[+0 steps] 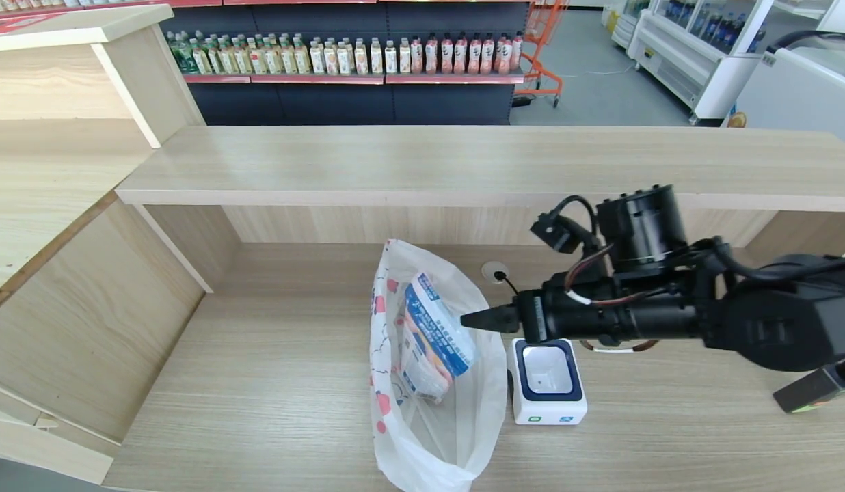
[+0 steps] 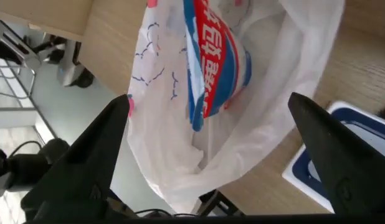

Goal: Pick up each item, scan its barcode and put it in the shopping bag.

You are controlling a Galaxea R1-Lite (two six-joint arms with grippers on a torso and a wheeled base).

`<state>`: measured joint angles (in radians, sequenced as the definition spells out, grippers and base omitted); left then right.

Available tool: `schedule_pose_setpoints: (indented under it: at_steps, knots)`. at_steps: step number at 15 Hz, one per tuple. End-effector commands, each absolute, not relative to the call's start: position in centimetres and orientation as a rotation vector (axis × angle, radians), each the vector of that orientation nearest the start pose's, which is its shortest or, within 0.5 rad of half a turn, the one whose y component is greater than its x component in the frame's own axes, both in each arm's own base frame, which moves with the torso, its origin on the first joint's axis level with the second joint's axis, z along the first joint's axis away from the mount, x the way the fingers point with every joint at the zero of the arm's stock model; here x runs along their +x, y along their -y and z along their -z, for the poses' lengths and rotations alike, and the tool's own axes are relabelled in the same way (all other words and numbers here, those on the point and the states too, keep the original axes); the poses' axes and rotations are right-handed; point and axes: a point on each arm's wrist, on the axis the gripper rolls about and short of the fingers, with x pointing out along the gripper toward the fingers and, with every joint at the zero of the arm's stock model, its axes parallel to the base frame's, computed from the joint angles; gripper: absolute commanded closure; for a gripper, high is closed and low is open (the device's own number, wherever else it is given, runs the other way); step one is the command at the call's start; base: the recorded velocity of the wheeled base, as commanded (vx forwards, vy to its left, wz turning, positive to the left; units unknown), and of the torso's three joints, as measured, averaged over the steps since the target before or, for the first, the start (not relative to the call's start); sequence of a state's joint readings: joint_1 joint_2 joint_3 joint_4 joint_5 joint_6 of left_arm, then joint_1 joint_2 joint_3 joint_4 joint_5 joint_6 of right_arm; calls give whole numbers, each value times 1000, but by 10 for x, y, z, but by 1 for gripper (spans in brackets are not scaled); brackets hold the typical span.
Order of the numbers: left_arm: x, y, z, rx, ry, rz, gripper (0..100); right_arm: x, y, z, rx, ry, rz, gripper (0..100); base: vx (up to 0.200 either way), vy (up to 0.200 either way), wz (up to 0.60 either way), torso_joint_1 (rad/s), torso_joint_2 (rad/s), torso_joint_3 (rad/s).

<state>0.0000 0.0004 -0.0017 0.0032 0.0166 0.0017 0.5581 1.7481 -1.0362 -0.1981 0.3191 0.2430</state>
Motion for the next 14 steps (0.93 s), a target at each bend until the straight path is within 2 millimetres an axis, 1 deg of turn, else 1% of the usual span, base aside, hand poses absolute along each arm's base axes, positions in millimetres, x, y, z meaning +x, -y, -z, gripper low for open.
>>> schedule_pose_setpoints:
  at_steps: [1,2,3,4,5,6,7,8,9,10,11,12,14]
  knots:
    - [-23,0,-75,2,-3,-17,0,226,-108,-224,235,-553,-647,0,0,0,0,0,0,0]
    - [-23,0,-76,2,-2,-17,0,205,-80,-236,218,-544,-558,0,0,0,0,0,0,0]
    - [-23,0,-76,2,-2,-17,0,186,-58,-243,157,-556,-478,0,0,0,0,0,0,0]
    - [-23,0,-76,2,-2,-17,0,165,-33,-246,65,-557,-338,0,0,0,0,0,0,0]
    - [-23,0,-76,2,-2,-17,0,143,-17,-247,-6,-500,-207,0,0,0,0,0,0,0]
    - [-23,0,-76,2,-2,-17,0,114,-12,-248,-19,-435,-155,0,0,0,0,0,0,0]
    - [-23,0,-76,2,-2,-17,0,81,-9,-249,-19,-366,-134,0,0,0,0,0,0,0]
    - [-23,0,-76,2,-2,-17,0,46,-5,-245,-26,-343,-124,0,0,0,0,0,0,0]
    - [-23,0,-76,2,-2,-17,0,29,-3,-244,-25,-343,-124,0,0,0,0,0,0,0]
    - [-23,0,-76,2,-2,-17,0,-1,-1,-238,-22,-358,-124,0,0,0,0,0,0,0]
    - [-23,0,-76,2,-2,-17,0,-10,0,-235,-18,-365,-118,0,0,0,0,0,0,0]
    - [-23,0,-76,2,-2,-17,0,-25,1,-229,-11,-346,-85,0,0,0,0,0,0,0]
    - [-23,0,-76,2,-2,-17,0,-29,-1,-229,5,-333,-38,0,0,0,0,0,0,0]
